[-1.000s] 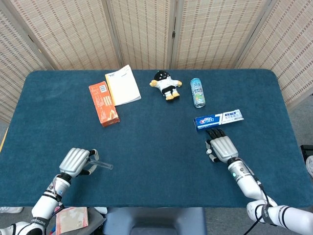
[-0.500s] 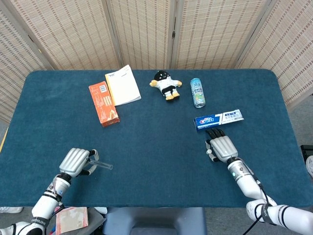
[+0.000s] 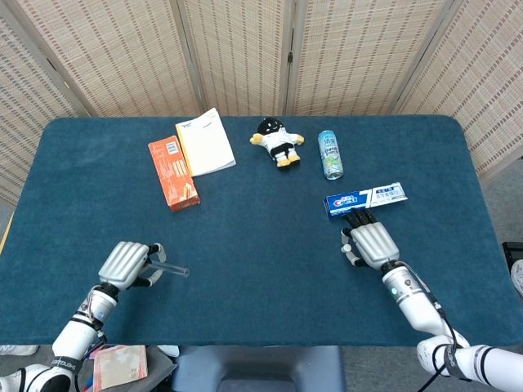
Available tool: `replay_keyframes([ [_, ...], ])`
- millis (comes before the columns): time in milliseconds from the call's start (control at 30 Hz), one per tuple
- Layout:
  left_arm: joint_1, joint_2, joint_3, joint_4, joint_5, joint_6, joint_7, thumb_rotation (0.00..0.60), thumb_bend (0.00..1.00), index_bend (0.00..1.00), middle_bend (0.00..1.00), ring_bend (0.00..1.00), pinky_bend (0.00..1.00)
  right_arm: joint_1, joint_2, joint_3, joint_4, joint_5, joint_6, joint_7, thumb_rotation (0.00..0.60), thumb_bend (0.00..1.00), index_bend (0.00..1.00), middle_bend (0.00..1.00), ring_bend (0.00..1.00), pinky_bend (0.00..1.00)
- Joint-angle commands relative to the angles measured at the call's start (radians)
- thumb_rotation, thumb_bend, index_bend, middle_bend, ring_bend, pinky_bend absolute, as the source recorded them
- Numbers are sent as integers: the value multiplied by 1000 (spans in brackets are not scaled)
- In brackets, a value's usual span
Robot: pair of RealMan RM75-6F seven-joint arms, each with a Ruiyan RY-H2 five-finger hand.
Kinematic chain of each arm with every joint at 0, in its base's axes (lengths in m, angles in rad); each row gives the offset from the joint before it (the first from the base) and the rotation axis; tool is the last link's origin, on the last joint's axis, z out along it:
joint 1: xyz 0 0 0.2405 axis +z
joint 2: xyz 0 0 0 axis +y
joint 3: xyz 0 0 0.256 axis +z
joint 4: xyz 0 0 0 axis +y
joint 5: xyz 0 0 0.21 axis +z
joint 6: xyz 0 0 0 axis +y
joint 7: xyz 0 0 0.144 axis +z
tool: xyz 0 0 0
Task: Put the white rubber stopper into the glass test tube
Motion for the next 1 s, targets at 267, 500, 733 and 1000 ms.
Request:
replay_keyframes([
  [267, -62, 42, -84, -36, -50, -96, -142, 600, 359, 576, 1000, 1000, 1000, -3, 157, 84, -263, -130, 115, 144, 600, 476, 591, 179, 0, 0],
  [500, -109, 72, -141, -72, -106, -183, -263, 600, 366, 578, 1000, 1000, 1000, 26, 207, 143, -366, -177, 140, 210, 600, 476, 609, 190, 0, 0],
  [733, -150, 78, -171, -101, -162, -243, -324, 600, 365, 580, 1000, 1000, 1000, 63, 205, 167, -419, -186, 121, 233, 600, 477, 614, 194, 0, 0],
  [1000, -192, 80, -193, -146, -228, -278, -358, 600, 366, 581, 1000, 1000, 1000, 99, 171, 174, -439, -193, 108, 239, 600, 476, 620, 200, 0, 0],
])
